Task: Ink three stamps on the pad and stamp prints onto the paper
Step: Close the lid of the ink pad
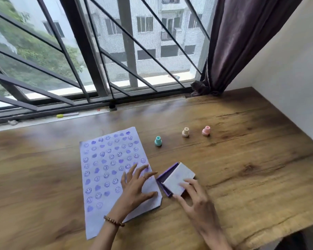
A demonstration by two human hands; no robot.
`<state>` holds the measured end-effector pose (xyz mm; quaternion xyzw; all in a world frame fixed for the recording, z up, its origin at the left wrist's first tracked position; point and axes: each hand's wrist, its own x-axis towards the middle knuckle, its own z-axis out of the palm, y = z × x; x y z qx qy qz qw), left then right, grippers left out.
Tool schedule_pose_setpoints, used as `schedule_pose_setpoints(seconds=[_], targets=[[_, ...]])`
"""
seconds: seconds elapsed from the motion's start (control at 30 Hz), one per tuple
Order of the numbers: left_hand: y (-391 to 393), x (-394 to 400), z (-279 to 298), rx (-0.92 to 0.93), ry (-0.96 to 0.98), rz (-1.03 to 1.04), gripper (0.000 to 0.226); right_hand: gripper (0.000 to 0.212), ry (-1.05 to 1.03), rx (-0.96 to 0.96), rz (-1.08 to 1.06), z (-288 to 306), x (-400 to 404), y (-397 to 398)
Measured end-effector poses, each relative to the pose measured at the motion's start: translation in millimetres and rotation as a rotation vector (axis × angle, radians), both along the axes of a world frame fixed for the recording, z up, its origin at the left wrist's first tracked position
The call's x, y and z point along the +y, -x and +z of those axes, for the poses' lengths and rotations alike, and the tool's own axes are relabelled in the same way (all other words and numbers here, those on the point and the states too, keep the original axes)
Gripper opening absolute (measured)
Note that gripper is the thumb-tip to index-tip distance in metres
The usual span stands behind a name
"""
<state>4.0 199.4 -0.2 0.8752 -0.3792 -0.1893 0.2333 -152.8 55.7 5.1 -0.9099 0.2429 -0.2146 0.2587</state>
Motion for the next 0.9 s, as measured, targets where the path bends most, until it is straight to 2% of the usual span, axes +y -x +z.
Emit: schedule_pose_setpoints(seconds=[0.1, 0.17, 0.43, 0.9], targets=[[3, 1, -5, -0.009, 0.007, 0.005, 0.053, 0.071, -0.174, 0.163, -0.042, -3, -6, -11], [3, 1, -7, -0.014, 0.009, 0.008, 0.053, 0.081, -0.194, 0.254, -0.034, -5, -7, -18], [3, 1, -10, 0.013, 0.031, 0.025, 0.055, 0.081, -0.175, 0.115, -0.194, -5, 6, -8], [3, 1, -9, 0.049, 0.071, 0.030, 0.053, 0.078, -0.127, 0.197, -0.244, -10, 19, -10]])
